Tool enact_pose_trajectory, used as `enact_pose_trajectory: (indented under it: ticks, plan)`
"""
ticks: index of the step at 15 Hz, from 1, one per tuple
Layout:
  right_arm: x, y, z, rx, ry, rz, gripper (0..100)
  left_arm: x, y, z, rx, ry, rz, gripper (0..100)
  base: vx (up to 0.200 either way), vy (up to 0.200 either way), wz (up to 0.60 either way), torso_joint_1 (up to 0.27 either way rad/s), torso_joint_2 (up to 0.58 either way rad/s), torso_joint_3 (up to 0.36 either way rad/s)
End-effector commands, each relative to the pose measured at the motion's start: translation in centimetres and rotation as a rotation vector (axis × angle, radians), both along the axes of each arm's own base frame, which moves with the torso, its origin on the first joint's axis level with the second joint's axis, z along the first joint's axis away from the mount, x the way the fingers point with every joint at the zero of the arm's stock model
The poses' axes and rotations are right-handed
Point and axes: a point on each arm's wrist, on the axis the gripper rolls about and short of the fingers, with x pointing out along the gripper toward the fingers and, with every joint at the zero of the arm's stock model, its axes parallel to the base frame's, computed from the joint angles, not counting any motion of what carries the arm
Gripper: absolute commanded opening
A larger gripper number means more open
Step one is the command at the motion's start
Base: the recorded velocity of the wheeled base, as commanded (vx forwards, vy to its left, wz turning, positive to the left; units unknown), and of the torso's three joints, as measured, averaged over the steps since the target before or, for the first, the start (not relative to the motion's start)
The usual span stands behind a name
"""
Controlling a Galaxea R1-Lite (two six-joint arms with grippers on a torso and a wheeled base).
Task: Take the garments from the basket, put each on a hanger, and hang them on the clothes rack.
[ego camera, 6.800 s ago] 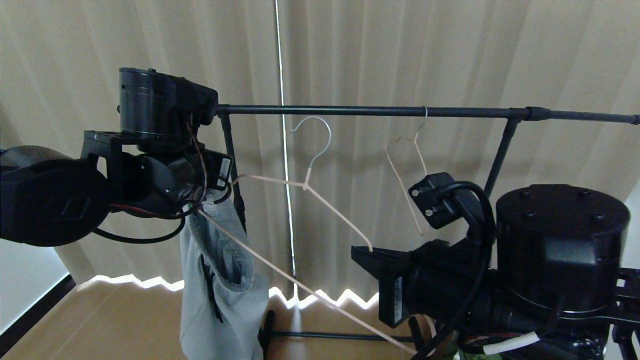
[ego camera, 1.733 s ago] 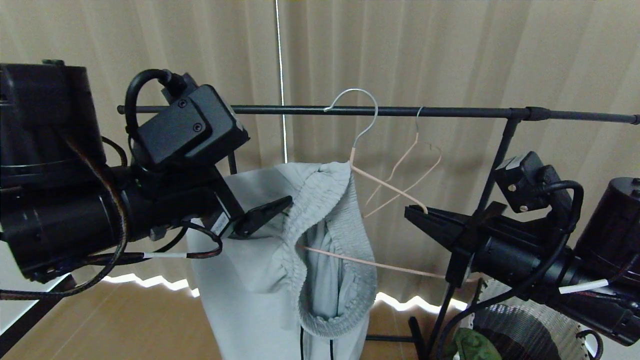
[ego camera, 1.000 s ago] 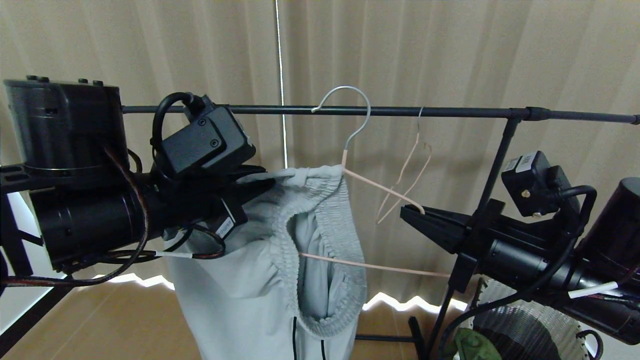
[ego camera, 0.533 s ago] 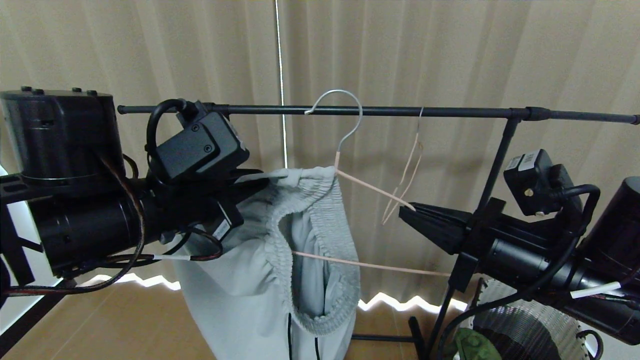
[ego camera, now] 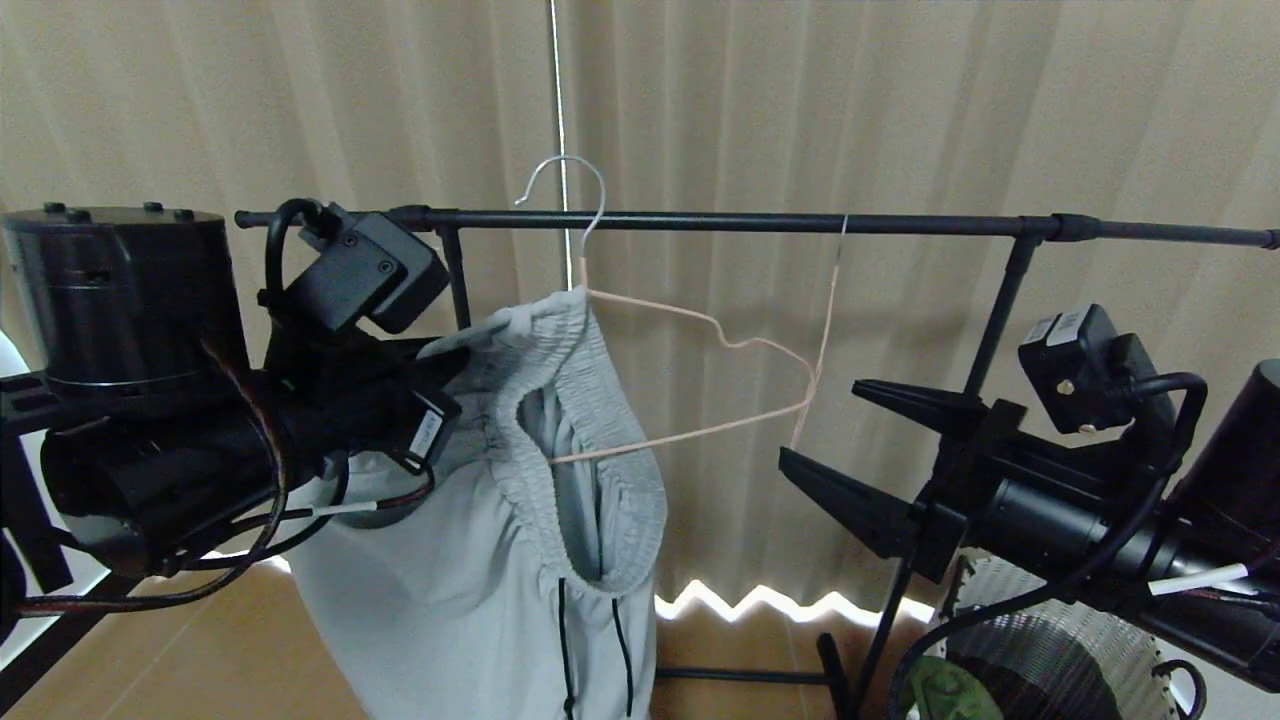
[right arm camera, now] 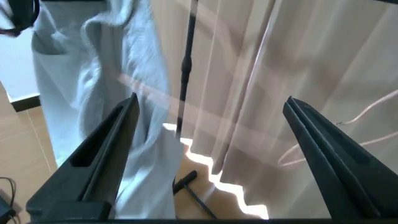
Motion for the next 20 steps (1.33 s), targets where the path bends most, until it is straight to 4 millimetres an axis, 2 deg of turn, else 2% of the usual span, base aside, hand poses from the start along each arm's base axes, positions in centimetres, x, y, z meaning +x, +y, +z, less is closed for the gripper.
enact_pose_trajectory:
  ticks: [1, 3, 5, 14, 19, 20]
  plan:
    - [-0.3, 0.2, -0.8, -0.018, 0.025, 0.016, 100, 0.0, -0.6, -0.1, -0.102, 0.028, 0.053, 0, 0.000, 0.000, 0.00, 0.000, 0.00, 0.000]
    - [-0.8, 1.3, -1.3, -0.027, 0.046, 0.066, 100, -0.4, -1.2, 0.6, -0.212, 0.035, 0.041, 0, 0.000, 0.000, 0.00, 0.000, 0.00, 0.000]
    - [-0.4, 2.1, -2.3, -0.054, 0.078, 0.080, 100, -0.7, -1.6, 1.5, -0.287, 0.030, 0.022, 0, 0.000, 0.000, 0.00, 0.000, 0.00, 0.000]
    - [3.6, 5.3, -4.0, -0.066, 0.131, -0.049, 100, -1.7, -2.8, 2.5, -0.337, -0.017, -0.049, 0, 0.000, 0.000, 0.00, 0.000, 0.00, 0.000]
    - [4.9, 4.4, -5.3, -0.094, 0.164, -0.130, 100, -2.0, -2.6, 3.0, -0.351, -0.037, -0.054, 0, 0.000, 0.000, 0.00, 0.000, 0.00, 0.000]
    - [5.2, 3.8, -5.5, -0.098, 0.168, -0.155, 0, -2.1, -2.5, 3.2, -0.354, -0.042, -0.054, 0, 0.000, 0.000, 0.00, 0.000, 0.00, 0.000]
